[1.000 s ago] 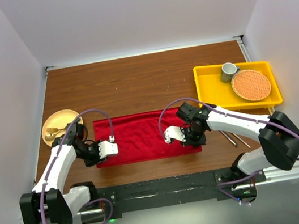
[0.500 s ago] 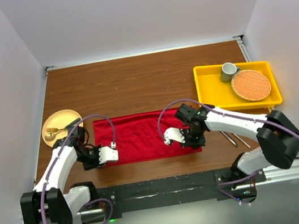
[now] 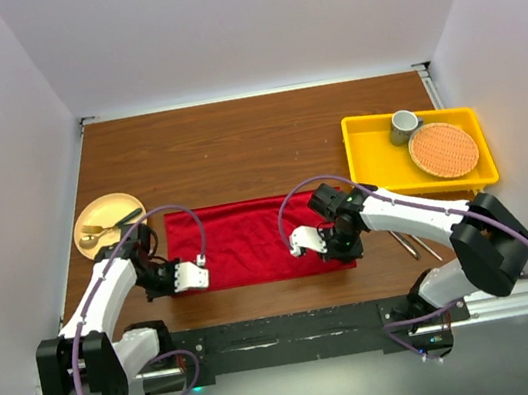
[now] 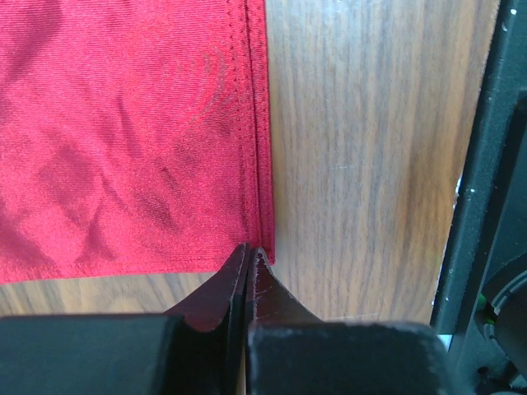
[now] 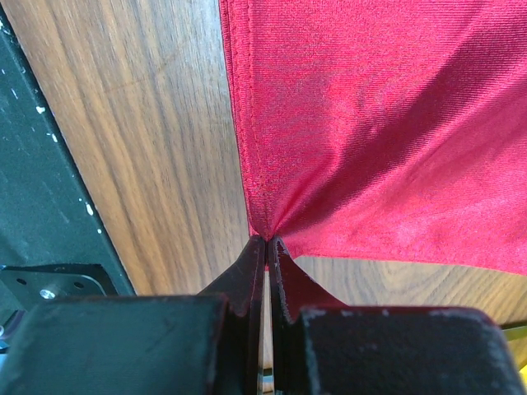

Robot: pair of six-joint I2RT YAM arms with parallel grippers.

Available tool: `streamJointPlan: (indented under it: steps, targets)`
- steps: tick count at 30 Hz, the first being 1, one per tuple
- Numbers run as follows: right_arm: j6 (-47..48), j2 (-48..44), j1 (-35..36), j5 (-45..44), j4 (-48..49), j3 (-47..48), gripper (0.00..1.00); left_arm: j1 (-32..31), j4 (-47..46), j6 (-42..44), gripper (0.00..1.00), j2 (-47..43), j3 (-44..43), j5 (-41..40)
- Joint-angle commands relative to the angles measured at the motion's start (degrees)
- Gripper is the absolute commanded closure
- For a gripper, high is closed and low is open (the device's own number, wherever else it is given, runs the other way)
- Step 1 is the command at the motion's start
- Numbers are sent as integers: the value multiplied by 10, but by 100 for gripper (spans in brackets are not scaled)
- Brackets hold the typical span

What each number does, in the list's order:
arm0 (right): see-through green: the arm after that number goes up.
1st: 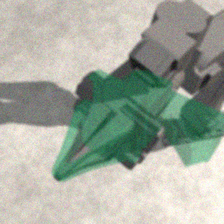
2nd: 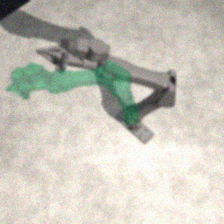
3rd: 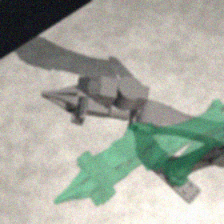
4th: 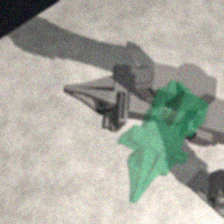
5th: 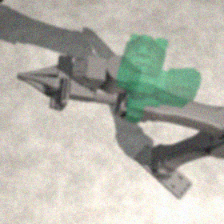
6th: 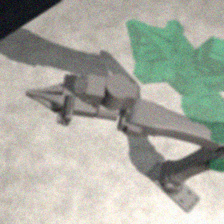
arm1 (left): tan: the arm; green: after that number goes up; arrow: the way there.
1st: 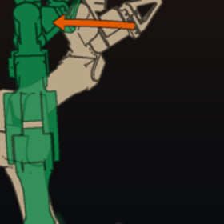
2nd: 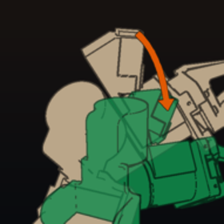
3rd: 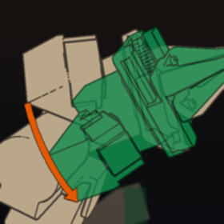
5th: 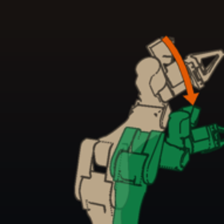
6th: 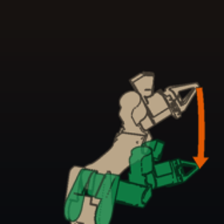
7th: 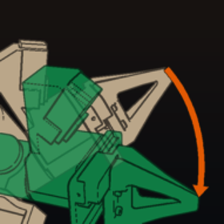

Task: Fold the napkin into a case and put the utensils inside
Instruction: Smooth out the rectangle-folded napkin at the center of the board.

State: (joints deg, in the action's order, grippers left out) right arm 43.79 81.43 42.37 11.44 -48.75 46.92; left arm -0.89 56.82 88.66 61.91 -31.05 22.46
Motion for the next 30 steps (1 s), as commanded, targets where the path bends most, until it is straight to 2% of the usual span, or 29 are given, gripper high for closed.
streamJointPlan:
  steps: [1, 7, 8, 9, 10, 11, 12, 15, 16, 19, 20, 21, 23, 25, 30]
  targets:
    - [12, 3, 3, -1, -16, 20, 100, -3, 27, 29, 100, -12, -8, 10]
    - [22, 8, 3, 8, -23, 22, 100, -3, 37, 49, 100, -11, -12, 4]
    - [23, 13, 3, 11, -27, 28, 99, -3, 38, 53, 95, -8, -14, -4]
    - [22, 15, 3, 17, -32, 34, 93, -3, 39, 49, 86, -7, -23, -11]
    - [20, 20, 3, 22, -46, 41, 88, -3, 30, 40, 83, -5, -32, -14]
    - [17, 19, 3, 26, -56, 58, 75, -2, 25, 15, 80, 2, -44, -17]
    - [14, 15, 3, 33, -66, 69, 68, 4, 29, 4, 73, 10, -79, -13]
    - [-12, -21, 3, 48, -92, 114, 43, 9, 49, -65, 67, 58, -175, 58]
    - [-24, -35, 3, 44, -84, 135, 40, 9, 44, -88, 67, 80, -196, 78]
    - [-91, -42, 1, -8, -12, 157, 41, 9, -31, -220, 65, 110, -247, 144]
    - [-119, -30, 0, -23, 8, 158, 43, 9, -56, -289, 63, 116, -252, 163]
    - [-129, -20, -1, -41, 28, 162, 46, 9, -120, -328, 62, 124, -256, 164]
    - [-148, 27, -1, -77, 62, 182, 51, 9, -171, -413, 61, 149, -265, 153]
    - [-157, 58, -2, -93, 86, 207, 57, 9, -212, -443, 61, 178, -273, 145]
    - [-166, 135, -1, -134, 146, 229, 65, -8, -267, -503, 75, 223, -283, 107]
